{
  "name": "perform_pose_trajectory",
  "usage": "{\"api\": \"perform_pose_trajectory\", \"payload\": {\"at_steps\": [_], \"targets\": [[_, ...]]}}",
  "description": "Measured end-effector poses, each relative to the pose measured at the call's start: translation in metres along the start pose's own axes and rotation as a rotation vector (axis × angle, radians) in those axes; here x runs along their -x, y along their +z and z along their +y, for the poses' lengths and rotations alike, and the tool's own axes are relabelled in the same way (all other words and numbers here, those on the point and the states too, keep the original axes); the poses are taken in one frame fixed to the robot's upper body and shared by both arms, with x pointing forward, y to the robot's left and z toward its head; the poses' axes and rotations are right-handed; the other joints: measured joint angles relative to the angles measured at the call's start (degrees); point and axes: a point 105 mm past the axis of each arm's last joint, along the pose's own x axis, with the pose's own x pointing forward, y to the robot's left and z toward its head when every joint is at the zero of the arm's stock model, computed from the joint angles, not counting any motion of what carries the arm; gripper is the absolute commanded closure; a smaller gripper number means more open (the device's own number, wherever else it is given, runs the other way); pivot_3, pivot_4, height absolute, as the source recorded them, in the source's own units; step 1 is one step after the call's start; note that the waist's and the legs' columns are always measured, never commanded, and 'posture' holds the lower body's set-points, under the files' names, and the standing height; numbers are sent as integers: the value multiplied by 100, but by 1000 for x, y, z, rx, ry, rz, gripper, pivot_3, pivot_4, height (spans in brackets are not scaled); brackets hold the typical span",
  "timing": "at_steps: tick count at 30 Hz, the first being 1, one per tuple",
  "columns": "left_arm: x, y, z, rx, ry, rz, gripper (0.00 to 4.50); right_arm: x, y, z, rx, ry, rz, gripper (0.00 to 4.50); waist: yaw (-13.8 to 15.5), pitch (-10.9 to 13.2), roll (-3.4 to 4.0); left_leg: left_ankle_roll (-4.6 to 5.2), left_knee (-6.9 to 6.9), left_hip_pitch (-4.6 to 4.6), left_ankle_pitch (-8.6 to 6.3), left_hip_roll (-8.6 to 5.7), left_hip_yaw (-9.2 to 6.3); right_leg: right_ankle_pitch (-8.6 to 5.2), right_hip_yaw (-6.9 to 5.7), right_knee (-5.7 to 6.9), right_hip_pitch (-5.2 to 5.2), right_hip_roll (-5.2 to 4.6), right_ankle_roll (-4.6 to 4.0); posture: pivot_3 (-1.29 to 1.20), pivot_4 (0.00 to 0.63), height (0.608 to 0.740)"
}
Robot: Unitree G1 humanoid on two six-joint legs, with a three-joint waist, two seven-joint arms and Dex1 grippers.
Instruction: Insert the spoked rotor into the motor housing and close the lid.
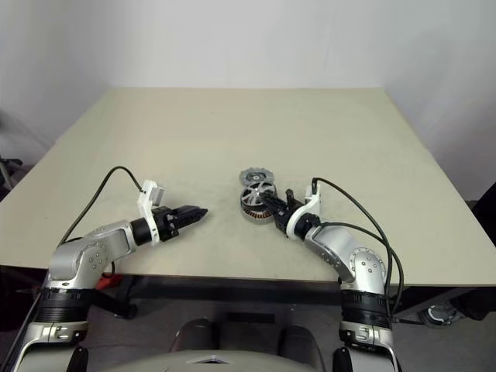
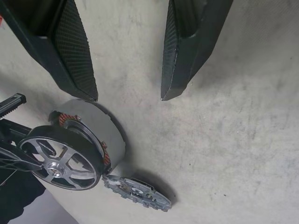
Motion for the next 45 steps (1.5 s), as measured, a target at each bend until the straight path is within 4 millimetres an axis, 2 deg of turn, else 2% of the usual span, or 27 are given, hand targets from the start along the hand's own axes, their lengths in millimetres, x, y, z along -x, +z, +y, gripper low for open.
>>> {"api": "perform_pose_trajectory", "payload": {"at_steps": [16, 17, 19, 23, 27, 35, 38, 42, 43, 45], "targets": [[0, -1, 1, 1, 7, 2, 2234, -7, 4, -12, 6, -25, -7, 4153, -1, -6, -9, 2, 10, 7, -1, 0, 0, 0, 0, 1, 14, -1, 0, 0, 0, 740], [0, -1, 1, 1, 7, 2, 2234, -7, 4, -12, 8, -23, -8, 3593, -1, -5, -9, 2, 12, 7, -1, 1, 0, 0, 0, 1, 14, -1, 0, 0, 0, 740], [0, -1, 1, 1, 7, 2, 2234, -6, 5, -13, 14, -28, -12, 3166, -1, -6, -9, 2, 15, 6, -1, 1, 0, 0, 0, 1, 15, -1, 0, 0, 0, 740], [0, -1, 1, 1, 7, 2, 2234, -4, 12, -6, 80, -2, -52, 1887, 0, -7, -11, 2, 16, 6, -1, 1, -1, 1, 0, 1, 16, -1, 2, 0, 0, 740], [0, 0, 1, -1, 6, 2, 2234, 3, 22, 0, 157, 12, -117, 1887, 3, -8, -12, 5, 16, 5, -3, 1, -1, 1, 0, 1, 16, -1, 2, 0, 0, 740], [-1, 1, 1, -4, 5, 0, 2234, 32, 42, -10, 287, -44, -198, 1887, 10, -8, -13, 14, 17, 3, -8, -1, -2, 1, 1, -1, 16, -1, 2, 0, 0, 740], [-2, 2, 0, -8, -1, 0, 2234, 38, 49, -9, 367, -56, -215, 1887, -5, -8, -13, 13, 16, 1, -7, 2, 0, 1, 1, 0, 21, 1, 2, 0, 0, 740], [-4, 5, -1, -18, -11, -13, 2234, 35, 51, -3, 586, -83, -180, 1887, -4, -8, -13, 11, 19, 1, -6, 1, 1, 1, 1, -1, 22, 0, 2, 0, 0, 740], [-5, 6, -1, -25, -14, -17, 2234, 30, 48, 0, 675, -92, -156, 1887, -5, -8, -12, 11, 23, 2, -6, 2, 1, 1, 1, 0, 22, 0, 2, 0, 0, 740], [-8, 10, -4, -66, -32, -31, 2234, 14, 40, 1, 1084, -191, -16, 1887, -9, -5, -9, 9, 30, -4, -5, 4, 2, 1, 1, -3, 22, 0, 3, 0, 0, 740]]}}
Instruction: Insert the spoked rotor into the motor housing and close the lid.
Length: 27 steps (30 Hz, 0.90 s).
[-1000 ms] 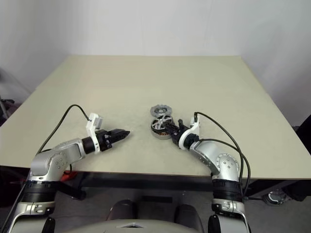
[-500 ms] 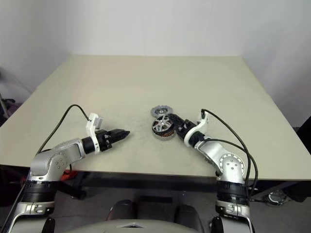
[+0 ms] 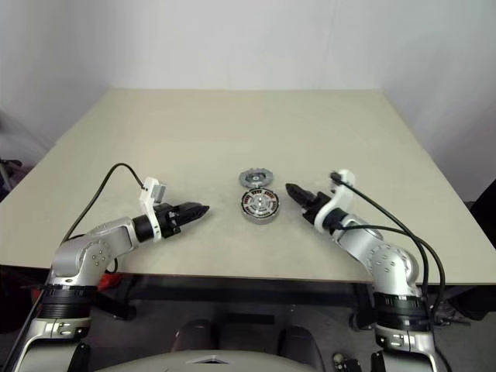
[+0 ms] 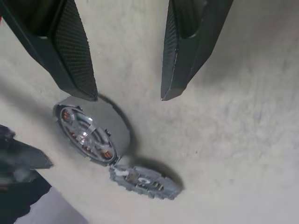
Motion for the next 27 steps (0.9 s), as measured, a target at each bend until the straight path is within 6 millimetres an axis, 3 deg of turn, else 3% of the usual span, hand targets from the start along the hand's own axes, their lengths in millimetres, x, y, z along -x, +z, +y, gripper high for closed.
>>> {"api": "perform_pose_trajectory", "payload": {"at_steps": [2, 5, 9, 21, 27], "targets": [[-5, 5, -3, -56, -15, -12, 2234, -14, -1, 10, 345, 5, 60, 1887, 20, -6, -13, -6, 0, 9, 3, 3, -4, 0, -5, 1, 2, 1, 0, 0, 0, 740], [-8, 5, -3, -109, -18, -9, 2234, -26, -12, 18, 514, 33, 85, 1887, 45, -7, -15, 4, 1, 1, -3, 0, -5, 0, 2, 0, 0, -4, -1, 0, 0, 740], [-10, 4, -1, -137, -15, -9, 2234, -33, -9, 21, 551, 53, 70, 1887, 22, -7, -20, 32, 12, -3, -19, 0, -5, 26, 10, 2, -2, -5, -42, 0, 0, 740], [-9, -1, 3, -136, -4, 2, 2234, -34, -1, 30, 502, 81, 41, 1887, 2, -7, -19, 31, 13, 13, -18, 1, -4, 28, 10, 8, 5, 1, -47, 0, 0, 740], [-11, -3, -1, -136, -29, 12, 2234, -32, -20, 35, 468, 111, 90, 1887, 2, -7, -19, 30, 13, 16, -18, 2, -4, 28, 10, 9, 7, 1, -48, 0, 0, 740]]}}
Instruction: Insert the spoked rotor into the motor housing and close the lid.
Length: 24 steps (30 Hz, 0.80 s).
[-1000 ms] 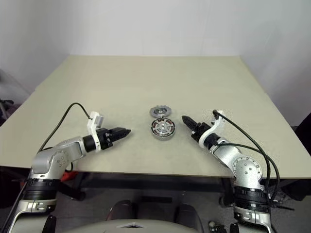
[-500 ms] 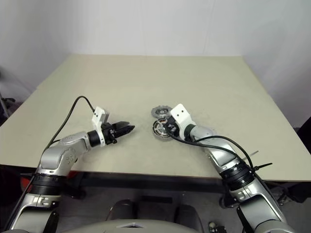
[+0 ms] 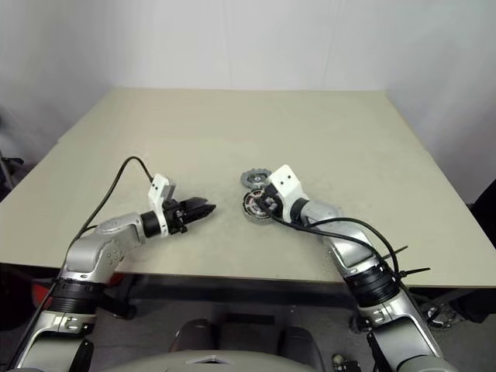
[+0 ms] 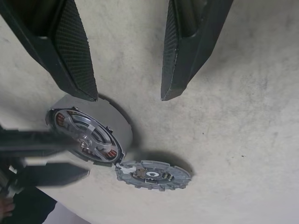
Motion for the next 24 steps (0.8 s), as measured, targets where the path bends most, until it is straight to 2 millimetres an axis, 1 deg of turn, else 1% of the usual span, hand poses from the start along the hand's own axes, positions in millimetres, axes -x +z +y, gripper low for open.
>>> {"api": "perform_pose_trajectory", "payload": {"at_steps": [1, 4, 5, 7, 10, 12, 14, 16, 17, 18, 19, 20, 21, 22, 24], "targets": [[0, 0, 0, 0, 0, 0, 2234, -2, -6, 3, -11, 2, 8, 1887, -1, 0, 0, 0, 0, 0, 0, 0, 0, 0, 0, 0, 0, 0, -1, 0, 0, 740], [-1, 0, 0, -2, -2, 1, 2234, -7, -8, 4, -5, -2, 1, 1887, -12, -5, -2, 2, 0, 32, -1, 0, 3, -3, 1, 0, 30, 0, 4, 0, 0, 740], [-1, 0, 0, -2, -2, 1, 2234, -7, -9, 3, -7, -6, 2, 1887, -13, -4, -2, 7, -1, 58, -5, 0, 3, -21, 2, -2, 51, -1, 33, 0, 0, 740], [-1, 0, 0, -2, -1, 1, 2234, -7, -11, 2, -9, -10, 10, 1887, -10, -4, -1, 23, -3, 94, -14, 0, 3, -25, 3, -5, 83, -2, 38, 0, 0, 740], [0, -1, 0, 2, 5, 2, 2234, -2, -11, -1, 12, 3, 15, 1887, 1, -3, -1, 24, -3, 94, -14, 1, 2, -26, 7, -12, 86, -9, 41, 0, 0, 740], [0, -1, 1, 8, 9, -5, 2234, 5, -6, -7, 34, 4, -3, 1887, 0, 2, -1, 23, -2, 87, -14, 0, 3, -26, 11, -12, 81, -12, 41, 0, 0, 740], [0, 1, 1, 20, 14, -24, 2234, 11, 13, -16, 77, -8, -62, 1887, -5, 3, -1, 22, -2, 86, -13, 0, 4, -25, 12, -9, 75, -10, 41, 0, 0, 740], [-4, 4, -1, 26, 5, -38, 2234, 21, 46, -23, 232, 21, -139, 1887, -11, 5, 3, 21, -2, 85, -13, 2, 6, -24, 12, -2, 68, -8, 40, 0, 0, 740], [-5, 5, -2, 28, 0, -44, 2234, 27, 59, -24, 330, 45, -158, 1887, -7, 4, 2, 21, -3, 86, -13, 4, 5, -24, 9, -2, 71, -5, 40, 0, 0, 740], [-6, 5, -3, 28, -3, -47, 2234, 35, 67, -24, 467, 86, -150, 1887, 0, 3, 0, 24, -3, 88, -14, 6, 4, -24, 8, 0, 74, -4, 39, 0, 0, 740], [-7, 6, -3, 27, -4, -49, 2234, 40, 69, -24, 579, 127, -122, 1887, 5, 1, -4, 29, -7, 89, -17, 10, 4, -25, 7, -3, 78, -2, 38, 0, 0, 740], [-7, 7, -3, 27, -4, -49, 2234, 44, 65, -23, 691, 179, -75, 1887, 9, 1, -4, 35, -6, 87, -21, 13, 4, -25, 6, -5, 78, -1, 35, 0, 0, 740], [-8, 8, -3, 26, -5, -51, 2234, 47, 58, -22, 794, 247, -16, 1887, 10, 1, -4, 39, -6, 80, -23, 11, 4, -22, 6, -6, 74, -1, 27, 0, 0, 740], [-9, 10, -2, 25, -6, -53, 2234, 48, 50, -22, 866, 316, 41, 1887, 3, 2, -4, 45, -4, 76, -27, 10, 6, -8, 7, -7, 70, -2, 1, 0, 0, 740], [-11, 14, -3, 17, -12, -62, 2234, 48, 43, -22, 972, 434, 112, 1535, -17, 3, -2, 53, 1, 63, -31, 9, 10, -4, 9, -5, 57, -3, -7, 0, 0, 740]]}}
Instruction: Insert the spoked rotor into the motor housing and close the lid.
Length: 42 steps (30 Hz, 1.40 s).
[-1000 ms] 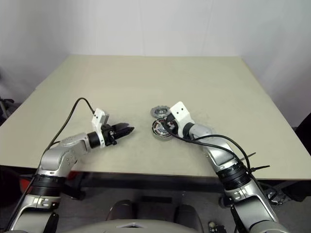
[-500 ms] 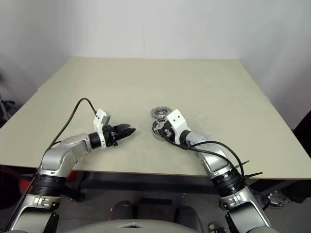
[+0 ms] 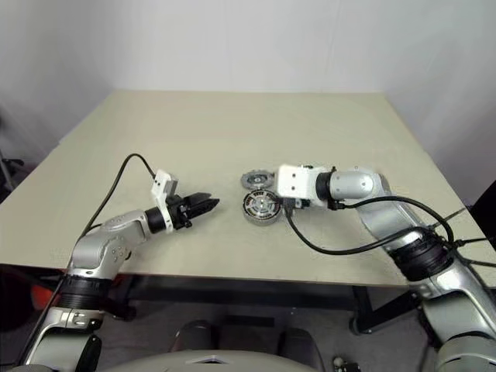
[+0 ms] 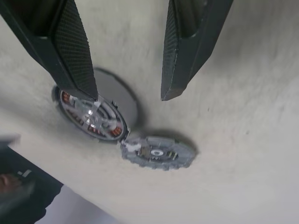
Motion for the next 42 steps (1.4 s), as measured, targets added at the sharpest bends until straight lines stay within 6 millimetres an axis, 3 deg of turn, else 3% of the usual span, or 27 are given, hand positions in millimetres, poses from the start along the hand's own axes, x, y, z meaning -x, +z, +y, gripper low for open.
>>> {"api": "perform_pose_trajectory", "payload": {"at_steps": [5, 10, 14, 22, 42], "targets": [[-7, 6, -3, -16, -16, -27, 2234, -8, -18, 4, 215, 201, 81, 29, -19, 0, -1, 4, 10, -6, -2, 1, 2, 1, -4, 3, -4, 1, -6, 0, 0, 740], [-9, 2, -4, -11, -8, -32, 2234, -38, -25, -2, 343, 210, 97, 29, -90, 1, -1, 6, 31, -44, -2, -1, 1, 6, -7, 16, -35, 0, -14, 0, 0, 740], [-7, -8, -4, 8, 9, -18, 2234, -47, -42, -8, 413, 210, 165, 29, -106, 2, 0, 29, 83, -94, -16, -1, -4, 6, -15, 34, -63, 1, -15, 0, 0, 740], [-5, -8, -5, 0, 28, -24, 2234, -47, -55, -13, 475, 215, 193, 29, -130, 5, -3, 40, 118, -85, -24, 1, -3, 5, -6, 64, -54, -11, -13, 0, 0, 740], [-1, -8, 1, -2, 66, -31, 2234, -44, -52, -4, 540, 249, 162, 29, -125, 2, -6, 42, 118, -82, -25, 1, -3, 5, -6, 66, -50, -8, -14, 0, 0, 740]]}}
